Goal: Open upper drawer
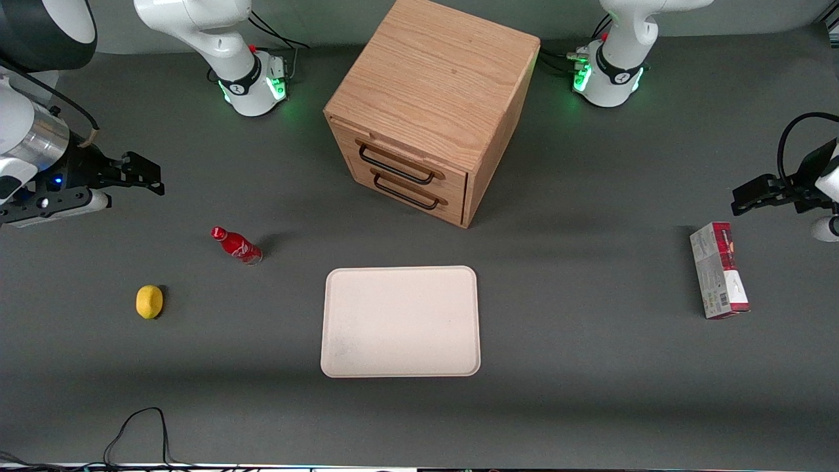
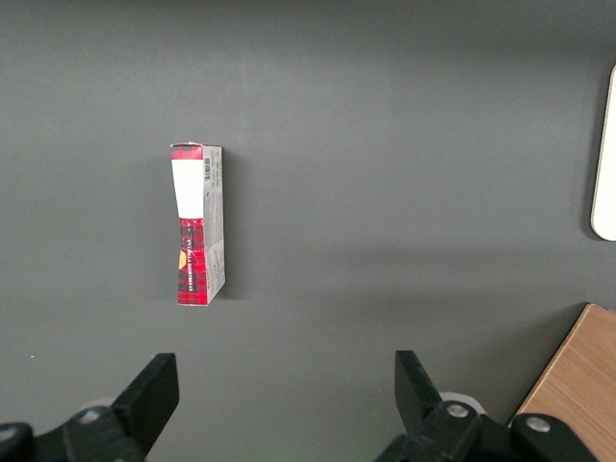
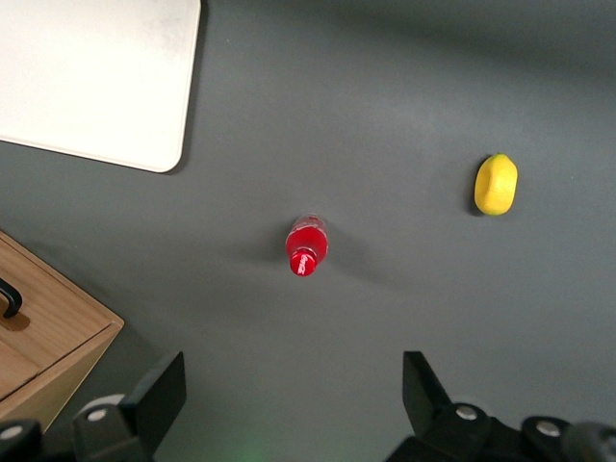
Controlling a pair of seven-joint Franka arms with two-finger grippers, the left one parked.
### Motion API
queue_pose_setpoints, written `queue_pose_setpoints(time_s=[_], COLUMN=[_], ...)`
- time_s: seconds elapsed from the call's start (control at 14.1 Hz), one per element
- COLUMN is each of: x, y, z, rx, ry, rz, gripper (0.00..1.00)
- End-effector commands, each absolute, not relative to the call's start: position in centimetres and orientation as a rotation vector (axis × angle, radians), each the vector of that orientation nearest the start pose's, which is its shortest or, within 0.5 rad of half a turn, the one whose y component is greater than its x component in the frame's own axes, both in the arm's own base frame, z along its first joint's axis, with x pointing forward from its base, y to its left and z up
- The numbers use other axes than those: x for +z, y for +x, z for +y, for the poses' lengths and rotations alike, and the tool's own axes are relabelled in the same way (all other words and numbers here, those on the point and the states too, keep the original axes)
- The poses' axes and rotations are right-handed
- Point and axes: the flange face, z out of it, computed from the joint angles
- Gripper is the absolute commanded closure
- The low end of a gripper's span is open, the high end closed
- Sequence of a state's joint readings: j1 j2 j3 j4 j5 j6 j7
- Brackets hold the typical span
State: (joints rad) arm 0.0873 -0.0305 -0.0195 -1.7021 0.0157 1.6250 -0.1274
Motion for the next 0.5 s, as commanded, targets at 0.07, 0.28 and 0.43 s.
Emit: queue_pose_setpoints(time_s=[0.07, 0.28, 0.43], x=[58.69, 58.43, 58.57], y=[55.08, 55.02, 55.03], z=[3.85, 3.85, 3.93], rx=[0.103, 0.127, 0.122], ry=[-3.091, -3.090, -3.090], rz=[-0.333, -0.334, -0.336], gripper=[0.00, 0.00, 0.00])
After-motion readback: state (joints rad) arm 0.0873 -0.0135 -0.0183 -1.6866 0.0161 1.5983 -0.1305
